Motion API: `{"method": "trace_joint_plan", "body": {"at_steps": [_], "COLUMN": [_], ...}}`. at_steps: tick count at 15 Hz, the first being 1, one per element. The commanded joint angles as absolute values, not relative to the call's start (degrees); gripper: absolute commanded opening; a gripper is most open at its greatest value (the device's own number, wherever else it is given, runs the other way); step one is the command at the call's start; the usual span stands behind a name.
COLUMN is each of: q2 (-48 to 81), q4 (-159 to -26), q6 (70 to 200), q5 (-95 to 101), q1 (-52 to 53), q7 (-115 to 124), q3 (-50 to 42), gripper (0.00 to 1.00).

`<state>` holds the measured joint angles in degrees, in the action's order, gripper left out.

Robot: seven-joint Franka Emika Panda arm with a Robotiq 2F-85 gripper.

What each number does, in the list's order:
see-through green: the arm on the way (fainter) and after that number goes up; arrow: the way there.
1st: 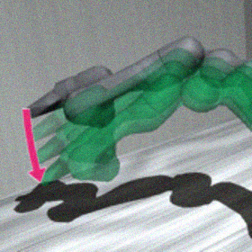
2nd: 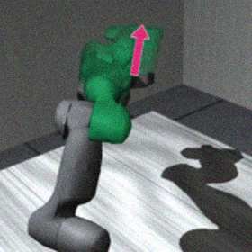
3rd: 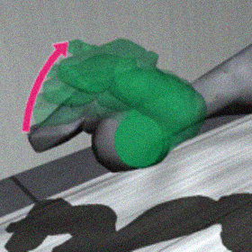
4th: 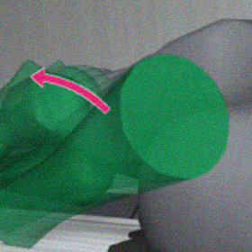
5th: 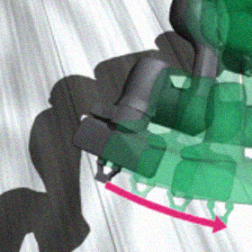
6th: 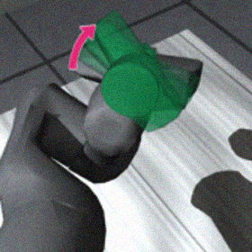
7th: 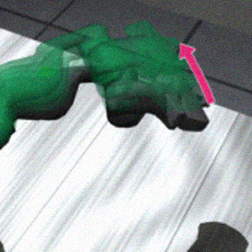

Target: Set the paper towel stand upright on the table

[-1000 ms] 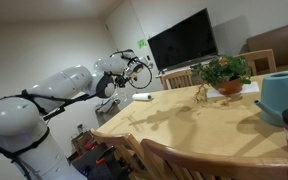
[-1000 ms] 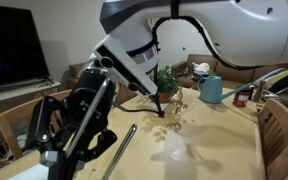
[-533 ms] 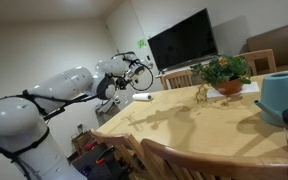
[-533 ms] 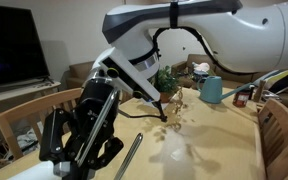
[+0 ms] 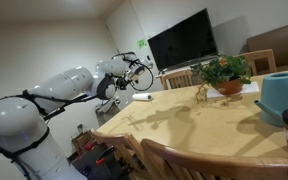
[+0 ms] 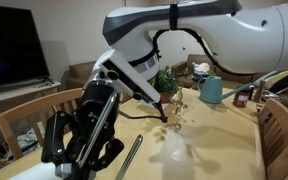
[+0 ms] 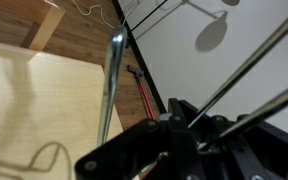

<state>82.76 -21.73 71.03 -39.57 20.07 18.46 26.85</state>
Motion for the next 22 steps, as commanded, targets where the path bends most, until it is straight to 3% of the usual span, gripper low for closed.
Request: {"method": "trace_joint_plan", "body": {"at_steps": [1, 9, 15, 16, 18, 22], "q2": [82.66, 81.44, 82.05, 82.08, 82.06, 81.88], "q4": [-20.35, -22.7, -22.48, -22.43, -22.33, -22.4], "q6": [75.27, 85.97, 86.48, 86.41, 86.65, 86.89], "q5": [-39.2, -40.28, -41.17, -41.42, -41.87, -43.0], "q1": [20.46, 18.87, 17.32, 17.12, 17.02, 17.04], "q7": [23.15, 37.75, 43.17, 43.68, 44.02, 44.18], "q3": [24.32, 23.45, 24.59, 24.93, 25.21, 25.27], "gripper": [0.01, 0.01, 0.01, 0.31, 0.38, 0.69]}}
